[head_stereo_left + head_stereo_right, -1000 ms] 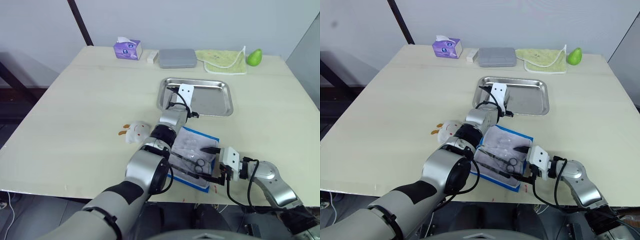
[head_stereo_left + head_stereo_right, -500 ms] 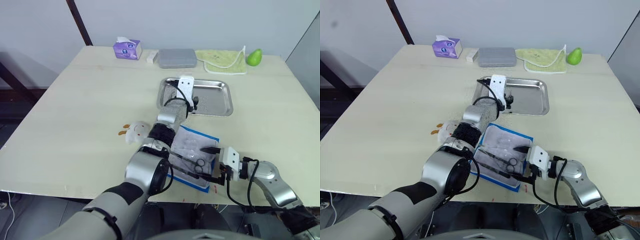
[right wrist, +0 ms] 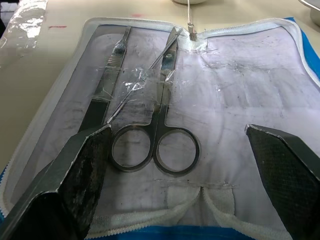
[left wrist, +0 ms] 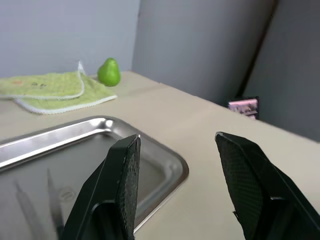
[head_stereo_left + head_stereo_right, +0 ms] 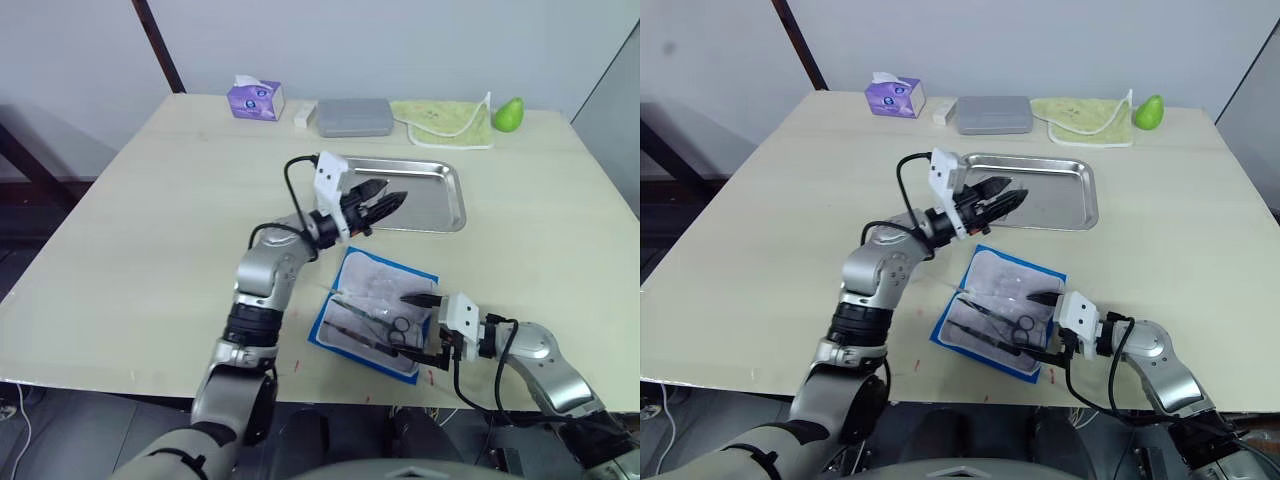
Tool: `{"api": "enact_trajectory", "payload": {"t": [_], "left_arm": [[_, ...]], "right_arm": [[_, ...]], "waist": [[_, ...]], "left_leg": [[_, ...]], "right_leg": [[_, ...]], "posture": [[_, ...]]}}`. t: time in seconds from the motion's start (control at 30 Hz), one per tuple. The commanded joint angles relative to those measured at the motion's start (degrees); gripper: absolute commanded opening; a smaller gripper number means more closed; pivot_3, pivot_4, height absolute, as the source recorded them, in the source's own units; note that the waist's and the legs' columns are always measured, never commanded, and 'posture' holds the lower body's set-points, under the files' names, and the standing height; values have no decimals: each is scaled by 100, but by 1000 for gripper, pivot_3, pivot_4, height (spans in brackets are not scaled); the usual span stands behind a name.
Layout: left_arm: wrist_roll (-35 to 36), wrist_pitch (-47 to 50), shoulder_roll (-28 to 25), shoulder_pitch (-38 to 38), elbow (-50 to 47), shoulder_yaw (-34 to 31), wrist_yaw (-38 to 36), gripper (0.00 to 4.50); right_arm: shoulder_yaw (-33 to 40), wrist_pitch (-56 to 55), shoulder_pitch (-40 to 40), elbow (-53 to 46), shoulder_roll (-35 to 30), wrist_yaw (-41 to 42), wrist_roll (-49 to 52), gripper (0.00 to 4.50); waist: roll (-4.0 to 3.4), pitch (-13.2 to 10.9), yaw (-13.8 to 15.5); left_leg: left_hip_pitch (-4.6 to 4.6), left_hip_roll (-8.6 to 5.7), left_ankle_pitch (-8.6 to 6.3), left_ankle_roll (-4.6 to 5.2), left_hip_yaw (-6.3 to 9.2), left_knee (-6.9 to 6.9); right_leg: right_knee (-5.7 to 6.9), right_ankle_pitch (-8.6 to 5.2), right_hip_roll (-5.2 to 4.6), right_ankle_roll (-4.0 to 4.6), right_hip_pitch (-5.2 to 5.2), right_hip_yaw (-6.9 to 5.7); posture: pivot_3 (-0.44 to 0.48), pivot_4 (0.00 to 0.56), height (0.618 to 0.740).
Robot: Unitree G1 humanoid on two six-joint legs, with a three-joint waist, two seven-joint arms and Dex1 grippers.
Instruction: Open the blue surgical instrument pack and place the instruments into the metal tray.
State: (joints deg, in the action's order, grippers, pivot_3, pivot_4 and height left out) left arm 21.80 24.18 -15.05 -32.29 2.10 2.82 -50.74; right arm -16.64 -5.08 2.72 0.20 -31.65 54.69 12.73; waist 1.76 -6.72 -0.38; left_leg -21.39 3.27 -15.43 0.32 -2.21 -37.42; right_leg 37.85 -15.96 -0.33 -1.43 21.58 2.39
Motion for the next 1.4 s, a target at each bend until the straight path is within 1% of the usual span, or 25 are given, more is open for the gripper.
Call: {"api": "enact_trajectory", "payload": {"t": [0.03,0.1,0.13,0.23,0.3,0.33,0.47,0.6,0.77,0.9,1.07,1.27,1.4], "left_arm": [[587,-318,-732,353,-364,-174,-1473,2516],[892,-310,-1391,689,-347,-333,-2452,2516],[1073,-190,-1652,788,-286,-437,-2759,2516],[1322,-223,-2292,1085,-114,-649,-3462,3331],[1377,-316,-2638,1322,-40,-801,-3824,4183],[1382,-368,-2750,1405,10,-875,-3917,4431],[1344,-633,-3143,1690,309,-1103,-4153,4431],[1429,-977,-3524,1910,555,-1139,-4176,4431],[1539,-1254,-3761,1907,781,-1048,-4176,4431],[1596,-1360,-3789,1778,797,-887,-4176,4431],[1628,-1384,-3767,1513,670,-517,-4176,4431],[1635,-1454,-3758,1134,801,-132,-4176,4431],[1531,-1741,-3579,529,1106,579,-4176,4431]], "right_arm": [[-283,288,-382,810,-183,64,-523,4500],[-270,241,-396,844,-196,76,-509,4500],[-265,216,-403,862,-202,80,-502,4500],[-243,142,-427,896,-219,95,-471,4500],[-216,89,-444,923,-229,125,-450,4500],[-203,62,-450,944,-233,141,-450,4500],[-157,-33,-448,1036,-244,212,-451,4500],[-133,-120,-413,1127,-259,269,-420,4500],[-82,-223,-387,1225,-244,350,-395,4500],[-43,-337,-368,1311,-220,380,-357,4500],[28,-493,-399,1312,-192,399,-249,4500],[139,-527,-496,1097,-156,395,-29,4500],[418,-412,-687,442,-225,404,328,4500]], "waist": [[8,3,-14],[-8,-3,-48],[-13,-6,-61],[-5,-22,-15],[-14,-29,10],[-13,-29,16],[0,-28,33],[11,-34,46],[14,-37,106],[14,-37,124],[15,-40,129],[11,-48,134],[6,-58,176]], "left_leg": [[-1,0,0,0,0,-1],[3,2,-1,1,2,2],[10,2,-1,1,0,7],[14,6,-2,3,8,15],[12,5,-2,3,19,14],[13,7,-2,3,19,14],[13,0,0,7,9,7],[13,1,-3,12,4,7],[12,3,-5,14,6,9],[12,3,-5,14,5,9],[9,-1,-5,15,2,7],[-12,-7,-8,19,10,3],[-31,-20,-11,25,21,-7]], "right_leg": [[-1,0,0,0,0,-1],[0,-1,0,1,1,8],[1,-2,0,2,1,15],[-1,-13,2,20,4,11],[-2,-17,-9,25,8,-1],[-2,-18,-15,25,6,-2],[-1,-22,-50,16,5,-1],[-3,-23,-73,13,6,-1],[-3,-25,-81,12,7,-3],[-3,-25,-84,13,6,-3],[-3,-25,-77,12,7,-3],[-4,-25,-61,9,12,-6],[-5,-34,-61,-6,15,-18]], "posture": [[0,150,736],[0,150,736],[0,150,736],[0,150,736],[0,150,736],[0,150,736],[0,150,736],[0,150,736],[0,150,736],[0,150,736],[0,150,736],[0,150,736],[0,150,736]]}}
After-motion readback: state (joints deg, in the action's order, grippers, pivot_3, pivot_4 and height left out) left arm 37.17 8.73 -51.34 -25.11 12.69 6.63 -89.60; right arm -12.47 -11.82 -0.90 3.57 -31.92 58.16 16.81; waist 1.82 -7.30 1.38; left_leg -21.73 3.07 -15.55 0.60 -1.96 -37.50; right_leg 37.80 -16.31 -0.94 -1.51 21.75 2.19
